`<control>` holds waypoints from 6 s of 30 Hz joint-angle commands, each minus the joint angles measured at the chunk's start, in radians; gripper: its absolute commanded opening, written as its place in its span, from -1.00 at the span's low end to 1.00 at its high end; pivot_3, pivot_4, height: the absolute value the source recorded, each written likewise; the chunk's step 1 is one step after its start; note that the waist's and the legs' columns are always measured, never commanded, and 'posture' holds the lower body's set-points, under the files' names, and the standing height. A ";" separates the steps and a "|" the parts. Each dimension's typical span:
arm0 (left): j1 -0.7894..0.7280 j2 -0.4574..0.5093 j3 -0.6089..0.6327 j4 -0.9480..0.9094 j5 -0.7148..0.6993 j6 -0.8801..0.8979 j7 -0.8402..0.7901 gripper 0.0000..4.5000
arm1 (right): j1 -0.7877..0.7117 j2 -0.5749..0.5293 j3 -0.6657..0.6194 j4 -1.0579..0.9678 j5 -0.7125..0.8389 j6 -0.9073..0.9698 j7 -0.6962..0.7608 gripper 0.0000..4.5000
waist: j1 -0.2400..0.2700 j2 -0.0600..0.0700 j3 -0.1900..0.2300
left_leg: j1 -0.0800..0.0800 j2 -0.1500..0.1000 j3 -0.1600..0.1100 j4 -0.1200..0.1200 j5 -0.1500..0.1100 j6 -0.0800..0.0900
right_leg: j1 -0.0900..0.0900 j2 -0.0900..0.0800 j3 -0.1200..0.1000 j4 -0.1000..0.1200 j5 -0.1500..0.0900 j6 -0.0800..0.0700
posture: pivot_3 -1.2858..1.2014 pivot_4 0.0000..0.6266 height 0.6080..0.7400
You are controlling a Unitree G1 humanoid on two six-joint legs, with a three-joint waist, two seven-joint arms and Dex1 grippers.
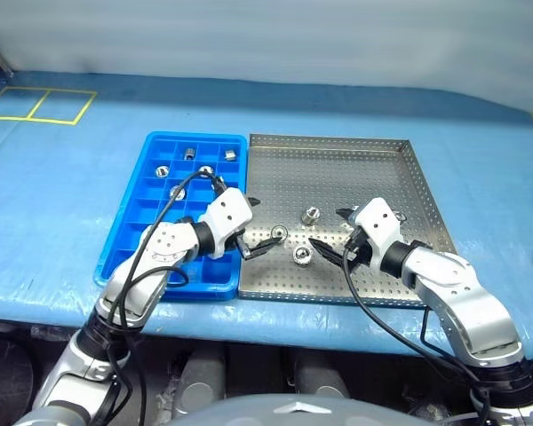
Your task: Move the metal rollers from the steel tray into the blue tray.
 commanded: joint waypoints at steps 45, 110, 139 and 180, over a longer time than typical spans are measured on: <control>-0.343 -0.028 -0.285 0.434 0.331 -0.172 -0.132 1.00 | 0.041 0.018 -0.020 -0.048 -0.016 -0.025 -0.062 0.99 | -0.025 0.000 0.000 | 0.000 0.000 0.000 0.001 0.000 0.000 | 0.000 0.001 0.000 0.001 0.000 0.001 | 0.06 -0.52 1.00; -0.448 -0.008 -0.277 0.591 0.510 -0.268 -0.294 0.30 | 0.023 0.100 0.025 0.030 -0.094 -0.125 -0.094 1.00 | -0.047 0.001 0.000 | 0.000 0.000 0.000 0.001 0.000 0.000 | 0.000 0.001 0.001 0.002 0.003 0.005 | 0.04 -0.52 1.00; -0.392 -0.070 -0.220 0.682 0.493 -0.231 -0.308 -0.38 | 0.018 0.099 0.032 0.026 -0.104 -0.120 -0.089 1.00 | -0.051 0.012 -0.009 | 0.006 0.000 0.001 0.001 0.001 0.002 | 0.005 0.001 0.003 0.003 0.000 0.001 | 0.04 -0.52 1.00; -0.438 -0.129 -0.213 0.784 0.481 -0.237 -0.279 0.97 | 0.029 0.103 0.032 0.007 -0.110 -0.112 -0.084 1.00 | -0.048 0.012 -0.010 | 0.006 -0.001 0.001 0.001 0.001 0.002 | 0.005 0.001 0.003 0.003 0.000 0.001 | 0.03 -0.52 1.00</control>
